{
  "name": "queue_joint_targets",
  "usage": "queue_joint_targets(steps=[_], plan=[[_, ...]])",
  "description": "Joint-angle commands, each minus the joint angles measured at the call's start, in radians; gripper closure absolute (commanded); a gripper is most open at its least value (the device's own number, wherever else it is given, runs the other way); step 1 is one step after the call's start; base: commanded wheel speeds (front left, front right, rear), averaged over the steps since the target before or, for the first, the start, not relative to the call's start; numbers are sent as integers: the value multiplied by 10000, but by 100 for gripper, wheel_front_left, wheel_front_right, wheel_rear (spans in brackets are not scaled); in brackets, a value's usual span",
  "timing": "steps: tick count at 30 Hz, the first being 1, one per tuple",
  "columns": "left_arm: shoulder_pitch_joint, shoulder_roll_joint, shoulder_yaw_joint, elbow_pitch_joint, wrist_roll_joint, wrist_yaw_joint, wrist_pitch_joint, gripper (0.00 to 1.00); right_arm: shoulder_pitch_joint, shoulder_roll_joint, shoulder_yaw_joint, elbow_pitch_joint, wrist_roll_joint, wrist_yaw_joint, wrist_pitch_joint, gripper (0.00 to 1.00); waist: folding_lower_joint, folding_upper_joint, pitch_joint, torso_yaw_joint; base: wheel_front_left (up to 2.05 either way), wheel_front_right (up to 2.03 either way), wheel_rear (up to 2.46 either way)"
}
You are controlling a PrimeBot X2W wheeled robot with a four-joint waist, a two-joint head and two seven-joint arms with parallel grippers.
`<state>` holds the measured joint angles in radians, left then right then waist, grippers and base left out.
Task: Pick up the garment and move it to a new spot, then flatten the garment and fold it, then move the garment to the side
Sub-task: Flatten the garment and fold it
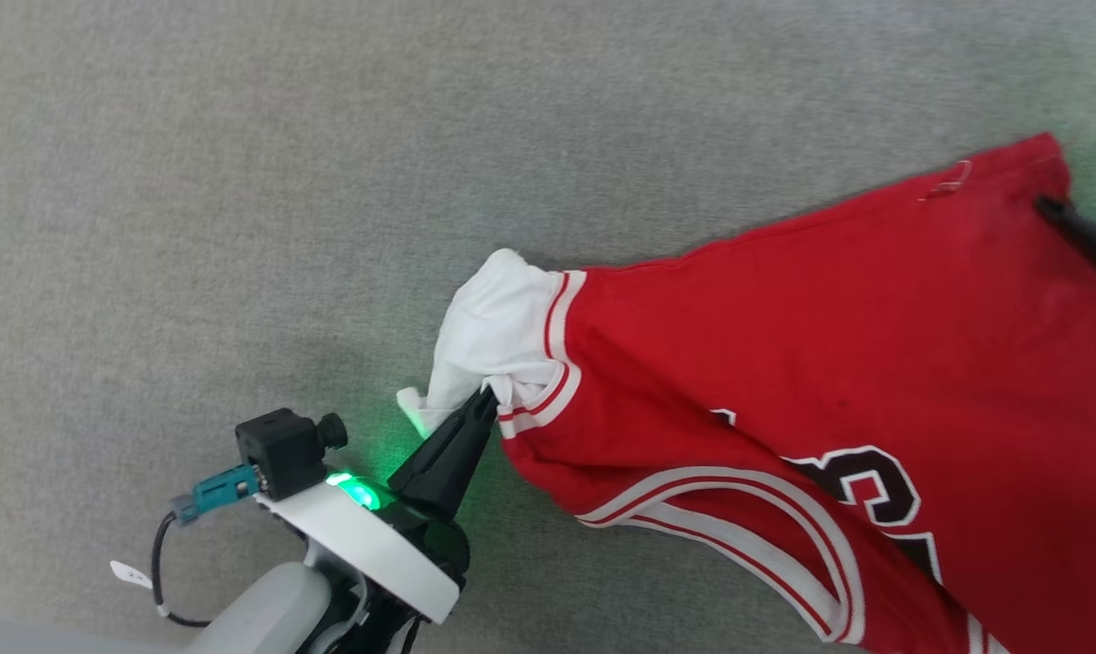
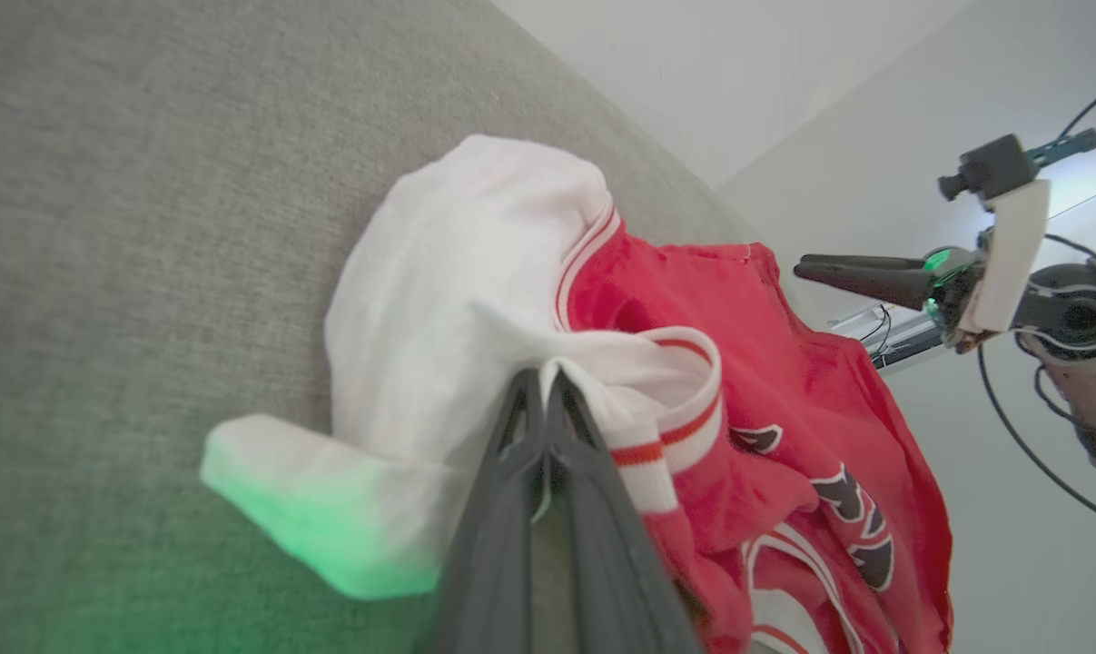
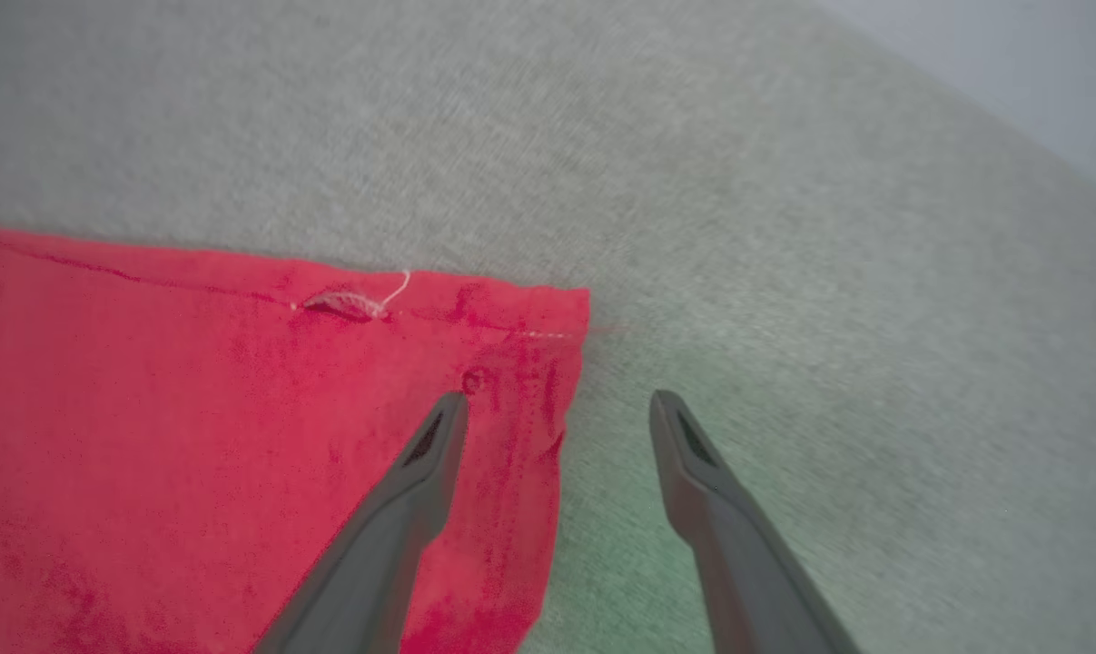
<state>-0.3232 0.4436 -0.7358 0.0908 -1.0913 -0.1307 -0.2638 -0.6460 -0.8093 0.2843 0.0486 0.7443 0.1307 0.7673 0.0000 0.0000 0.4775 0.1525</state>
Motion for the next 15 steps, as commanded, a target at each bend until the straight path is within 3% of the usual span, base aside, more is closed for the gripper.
queue_joint_targets(steps=[1,8,9,10,11,15], plan=[[-157,-68,-2,66,90,10,-6,100,-252,-133,430,276,-111,-1,109,0,0,0,238,245,0,0,0],[-375,-311,-119,165,147,10,-4,100,-841,-393,2661,1556,355,2,626,0,0,0,470,465,0,0,0],[-388,-329,-134,182,143,10,-3,100,-798,-424,2914,1590,481,3,711,4,0,0,479,466,0,0,0],[-398,-337,-142,214,140,10,-3,100,-747,-472,3138,1604,606,12,781,55,0,0,478,460,0,0,0],[-415,-338,-152,246,132,10,-3,100,-742,-530,3338,1603,730,15,794,97,0,0,466,450,0,0,0],[-456,-281,-39,313,31,10,-4,100,-939,-512,3394,1828,993,22,358,100,0,0,334,338,0,0,0]])
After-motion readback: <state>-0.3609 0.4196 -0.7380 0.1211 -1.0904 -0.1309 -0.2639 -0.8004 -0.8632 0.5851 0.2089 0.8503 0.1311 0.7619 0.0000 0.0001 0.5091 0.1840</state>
